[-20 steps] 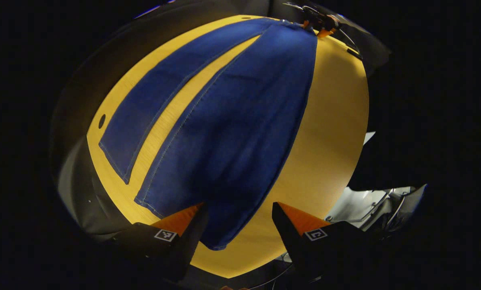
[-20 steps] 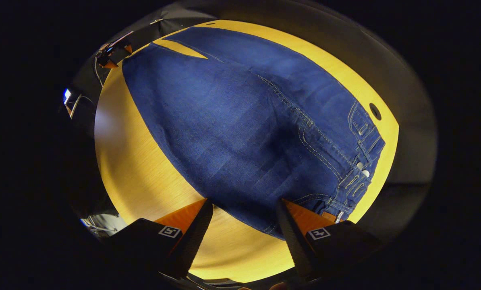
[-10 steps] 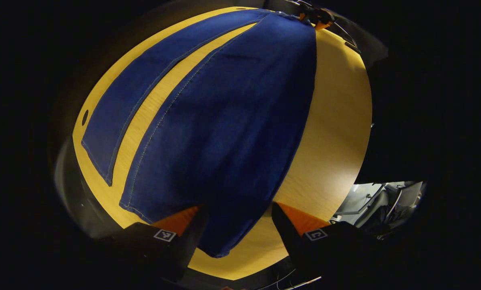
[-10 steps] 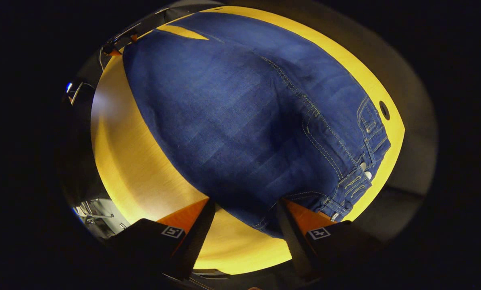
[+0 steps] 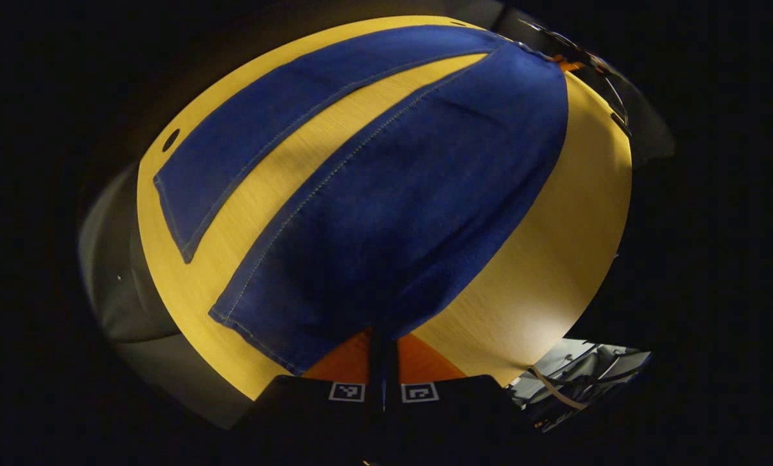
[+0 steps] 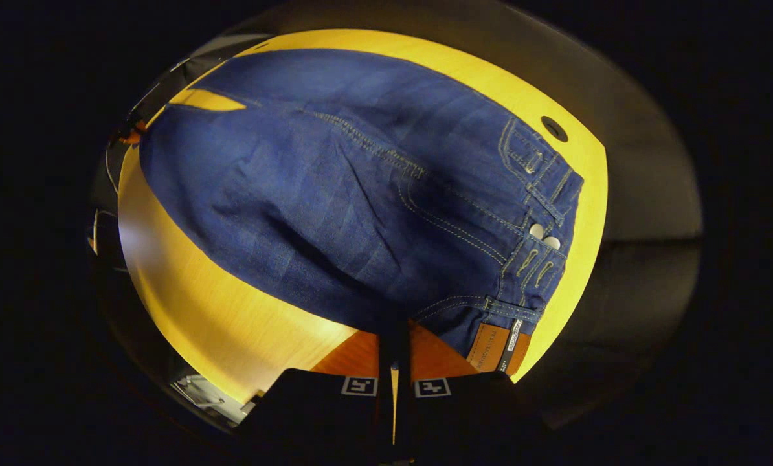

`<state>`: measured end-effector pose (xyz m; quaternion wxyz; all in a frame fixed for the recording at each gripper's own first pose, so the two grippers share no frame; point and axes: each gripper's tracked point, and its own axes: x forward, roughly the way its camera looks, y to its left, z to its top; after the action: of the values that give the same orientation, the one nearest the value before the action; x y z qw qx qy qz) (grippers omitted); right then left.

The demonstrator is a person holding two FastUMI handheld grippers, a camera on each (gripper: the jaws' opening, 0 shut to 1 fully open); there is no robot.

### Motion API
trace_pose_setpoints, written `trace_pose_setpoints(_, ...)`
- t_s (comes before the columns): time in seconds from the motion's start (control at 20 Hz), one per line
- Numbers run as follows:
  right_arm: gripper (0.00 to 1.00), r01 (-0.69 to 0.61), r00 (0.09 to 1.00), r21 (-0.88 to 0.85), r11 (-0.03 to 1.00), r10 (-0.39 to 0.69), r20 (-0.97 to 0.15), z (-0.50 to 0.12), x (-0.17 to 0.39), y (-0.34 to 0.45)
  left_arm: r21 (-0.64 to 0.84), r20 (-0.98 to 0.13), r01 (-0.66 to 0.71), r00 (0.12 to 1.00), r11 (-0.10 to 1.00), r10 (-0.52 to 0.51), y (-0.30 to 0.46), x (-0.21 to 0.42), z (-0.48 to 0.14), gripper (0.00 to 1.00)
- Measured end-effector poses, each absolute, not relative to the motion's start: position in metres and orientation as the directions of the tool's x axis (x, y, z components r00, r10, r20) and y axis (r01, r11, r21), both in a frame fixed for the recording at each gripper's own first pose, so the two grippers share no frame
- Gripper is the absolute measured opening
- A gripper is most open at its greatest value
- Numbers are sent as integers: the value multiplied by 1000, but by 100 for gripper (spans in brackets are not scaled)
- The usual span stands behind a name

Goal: Grasp the waist and the cuffs of the jeans and fold them to make the two legs overlap; first hold the waist and fold one-third of the jeans toward the cuffs, then hold the cuffs and fold the remaining one-third in the same direction to finish folding.

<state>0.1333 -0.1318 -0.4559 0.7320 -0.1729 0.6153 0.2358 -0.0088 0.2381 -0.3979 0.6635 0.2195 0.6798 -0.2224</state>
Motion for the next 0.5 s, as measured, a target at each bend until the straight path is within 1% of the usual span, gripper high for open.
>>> trace_pose_setpoints(0.15,6,-466,224,78,881,203,-953,-421,150,-125,-4,-1000,567,19,824,-19,241,6,-374,6)
trace_pose_setpoints(0.25,6,-428,310,89,899,238,-921,-394,169,-121,2,-999,548,42,837,-25,242,20,-358,6)
trace_pose_setpoints(0.3,6,-408,352,89,909,246,-903,-384,181,-119,10,-998,533,59,846,-25,246,32,-353,6)
trace_pose_setpoints(0.4,6,-378,395,84,922,242,-886,-365,195,-112,35,-995,496,101,867,-17,254,62,-342,6)
trace_pose_setpoints(0.45,6,-379,411,71,923,237,-880,-359,202,-110,48,-993,487,120,872,-12,257,77,-337,2)
trace_pose_setpoints(0.5,6,-385,420,55,921,228,-878,-354,208,-106,62,-990,486,139,872,-7,262,92,-331,6)
